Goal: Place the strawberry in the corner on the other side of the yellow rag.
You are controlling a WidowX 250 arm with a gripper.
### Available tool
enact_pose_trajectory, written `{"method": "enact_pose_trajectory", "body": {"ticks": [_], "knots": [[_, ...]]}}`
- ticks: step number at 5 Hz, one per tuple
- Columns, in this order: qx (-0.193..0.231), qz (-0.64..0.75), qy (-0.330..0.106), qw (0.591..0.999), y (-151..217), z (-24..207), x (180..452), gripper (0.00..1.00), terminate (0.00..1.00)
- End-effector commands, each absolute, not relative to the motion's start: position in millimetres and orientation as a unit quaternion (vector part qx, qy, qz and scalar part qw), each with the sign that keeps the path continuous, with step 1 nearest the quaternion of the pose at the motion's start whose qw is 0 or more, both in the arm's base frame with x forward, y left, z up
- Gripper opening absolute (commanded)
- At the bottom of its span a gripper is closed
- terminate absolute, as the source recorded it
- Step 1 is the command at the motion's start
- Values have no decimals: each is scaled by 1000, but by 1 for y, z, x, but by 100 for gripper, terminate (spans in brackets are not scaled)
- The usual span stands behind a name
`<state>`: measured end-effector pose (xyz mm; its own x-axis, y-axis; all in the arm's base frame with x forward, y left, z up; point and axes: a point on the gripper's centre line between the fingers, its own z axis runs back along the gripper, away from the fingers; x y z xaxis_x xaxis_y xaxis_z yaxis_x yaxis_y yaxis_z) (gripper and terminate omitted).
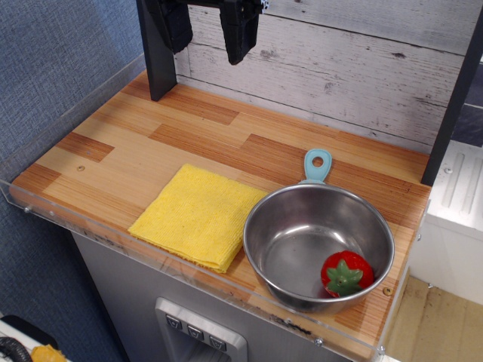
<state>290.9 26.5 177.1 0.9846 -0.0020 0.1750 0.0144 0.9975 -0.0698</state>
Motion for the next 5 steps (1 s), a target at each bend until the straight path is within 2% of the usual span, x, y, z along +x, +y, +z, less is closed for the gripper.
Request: {"method": "enact_pose_trajectory", "body": {"ticks": [1,5], "knots": [[-35,-4,-88,996,27,177,291,100,0],[-57,-92,-84,991,-54,140,295,100,0]]}}
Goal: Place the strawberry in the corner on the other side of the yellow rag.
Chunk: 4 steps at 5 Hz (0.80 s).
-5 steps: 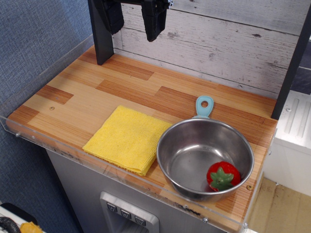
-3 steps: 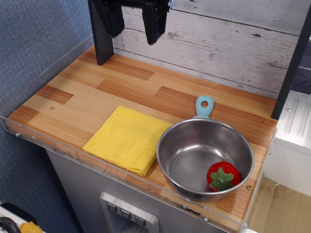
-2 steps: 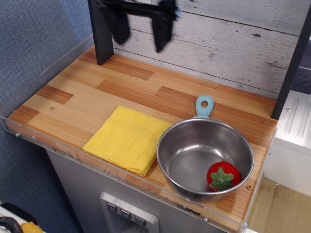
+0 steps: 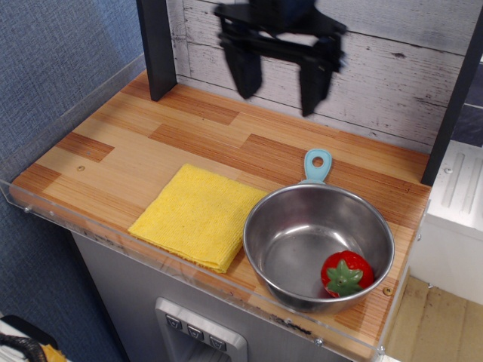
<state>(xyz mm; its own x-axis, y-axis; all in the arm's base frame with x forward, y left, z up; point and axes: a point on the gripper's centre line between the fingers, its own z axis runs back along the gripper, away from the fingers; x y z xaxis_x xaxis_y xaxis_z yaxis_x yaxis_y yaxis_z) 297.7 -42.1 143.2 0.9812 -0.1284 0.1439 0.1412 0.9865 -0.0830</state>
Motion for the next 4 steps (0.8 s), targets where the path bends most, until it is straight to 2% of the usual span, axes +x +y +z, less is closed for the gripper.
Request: {"method": "enact_pose_trajectory", "body": {"ticks": [1,2,4], "knots": [[-46,-117,-72,989,-71,126,290,100,0],[-26,-156,-70,985,-94,116,274,100,0],[1,-205,-74,976,-111,104,249,100,0]]}}
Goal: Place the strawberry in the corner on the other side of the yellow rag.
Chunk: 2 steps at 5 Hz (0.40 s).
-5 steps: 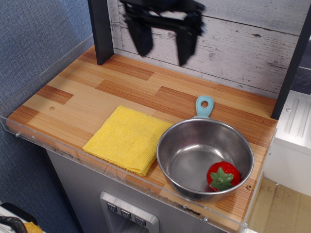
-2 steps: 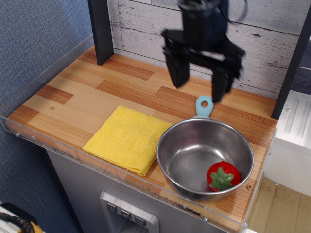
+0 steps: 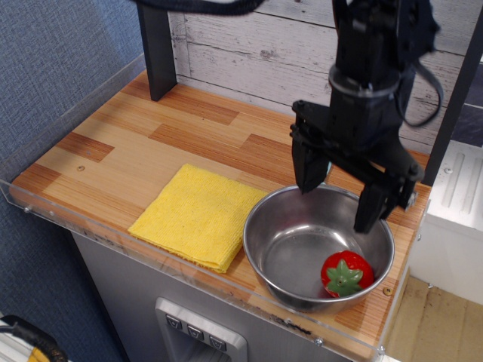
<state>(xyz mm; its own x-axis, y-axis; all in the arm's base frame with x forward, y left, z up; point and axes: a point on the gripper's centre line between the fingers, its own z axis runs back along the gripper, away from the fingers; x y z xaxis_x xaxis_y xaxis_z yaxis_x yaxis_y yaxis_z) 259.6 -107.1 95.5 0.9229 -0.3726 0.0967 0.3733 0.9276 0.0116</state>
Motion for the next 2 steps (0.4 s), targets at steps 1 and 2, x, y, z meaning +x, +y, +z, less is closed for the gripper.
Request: {"method": "enact_pose_trajectory", "body": {"ticks": [1,2], "knots": [[-2,-191,-66,979,-102,89,244,100,0],[-6,-167,-64,984,-86,79,244,100,0]]}}
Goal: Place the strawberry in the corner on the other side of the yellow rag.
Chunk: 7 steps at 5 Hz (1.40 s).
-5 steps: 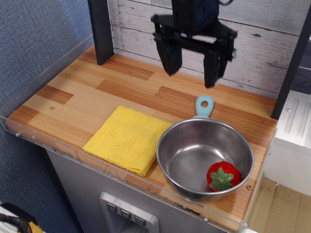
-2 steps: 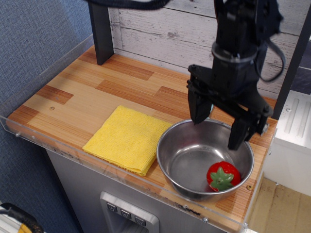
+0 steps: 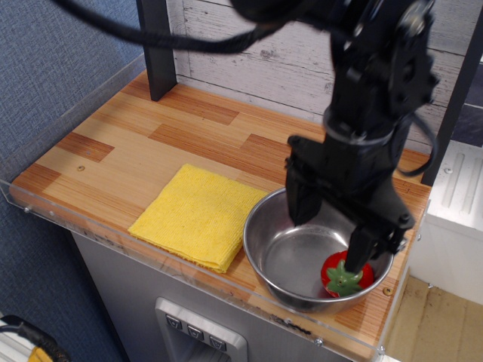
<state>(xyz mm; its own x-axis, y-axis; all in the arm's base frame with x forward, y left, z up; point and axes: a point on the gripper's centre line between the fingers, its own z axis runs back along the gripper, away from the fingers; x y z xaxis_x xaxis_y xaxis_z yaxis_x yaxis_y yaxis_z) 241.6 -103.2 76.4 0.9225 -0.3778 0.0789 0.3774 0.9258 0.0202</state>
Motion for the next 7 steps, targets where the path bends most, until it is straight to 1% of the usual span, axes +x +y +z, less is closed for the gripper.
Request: {"method": "enact_pose_trajectory", "body": {"ticks": [1,3,4,5,6,7], "knots": [[-8,-157,-66,985,-81,75,245,100,0],[-15,-130,-84,988,-76,73,252,100,0],[-3,-131,-90,987,-83,75,261,100,0],[-3,-144,-90,985,-96,69,269,100,0],[-8,-158,-82,984,-108,59,274,100,0],[-8,-171,-67,983,-121,44,272,100,0]]}}
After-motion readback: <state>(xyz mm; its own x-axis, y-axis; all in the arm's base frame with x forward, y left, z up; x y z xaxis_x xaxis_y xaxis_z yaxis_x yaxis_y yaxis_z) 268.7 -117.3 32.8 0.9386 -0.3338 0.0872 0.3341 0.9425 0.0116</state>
